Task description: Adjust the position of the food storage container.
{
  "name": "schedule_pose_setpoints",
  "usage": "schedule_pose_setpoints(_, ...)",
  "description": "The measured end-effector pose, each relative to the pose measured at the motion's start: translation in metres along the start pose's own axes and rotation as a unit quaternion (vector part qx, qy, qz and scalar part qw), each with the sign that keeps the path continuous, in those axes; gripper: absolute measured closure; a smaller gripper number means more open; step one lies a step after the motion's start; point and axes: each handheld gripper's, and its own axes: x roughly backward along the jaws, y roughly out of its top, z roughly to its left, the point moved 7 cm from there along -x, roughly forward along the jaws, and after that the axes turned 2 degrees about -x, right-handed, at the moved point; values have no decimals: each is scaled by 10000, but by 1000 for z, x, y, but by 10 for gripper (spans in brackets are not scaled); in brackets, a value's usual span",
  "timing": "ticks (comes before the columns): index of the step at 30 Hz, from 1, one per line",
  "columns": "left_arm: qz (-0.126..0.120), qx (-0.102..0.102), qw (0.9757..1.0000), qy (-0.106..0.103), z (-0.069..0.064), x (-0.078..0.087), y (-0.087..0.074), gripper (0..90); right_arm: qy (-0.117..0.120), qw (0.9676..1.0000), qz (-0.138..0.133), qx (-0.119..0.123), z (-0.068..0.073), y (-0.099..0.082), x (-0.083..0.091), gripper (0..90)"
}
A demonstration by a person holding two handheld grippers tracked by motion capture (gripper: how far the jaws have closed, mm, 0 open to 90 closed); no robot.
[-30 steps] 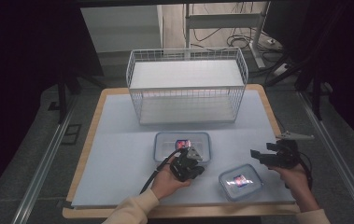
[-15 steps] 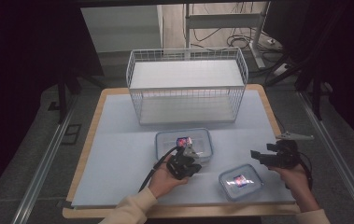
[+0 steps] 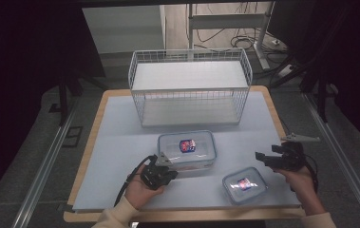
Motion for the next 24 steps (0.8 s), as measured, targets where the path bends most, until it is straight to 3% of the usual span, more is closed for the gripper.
schedule_pose_setpoints(1, -24, 27, 10000, 15, 2, 0, 0, 900, 1, 10000, 7, -7, 0, 0, 0, 172)
schedule_pose_setpoints(2, -35, 153, 9998, -105, 5, -2, 1, 900, -5, 10000, 14, 4, -1, -1, 0, 172)
schedule_pose_setpoints(14, -141, 235, 9993, -258, 13, -13, 12, 900, -28, 10000, -4, -7, -2, -1, 1, 173)
schedule_pose_setpoints(21, -127, 230, 9993, -267, 12, -13, 12, 900, -21, 10000, 21, 17, -1, -1, -1, 172)
schedule_pose_setpoints(24, -208, 201, 9990, -340, 6, -5, 9, 900, -15, 10000, -16, 17, 0, 1, 1, 173)
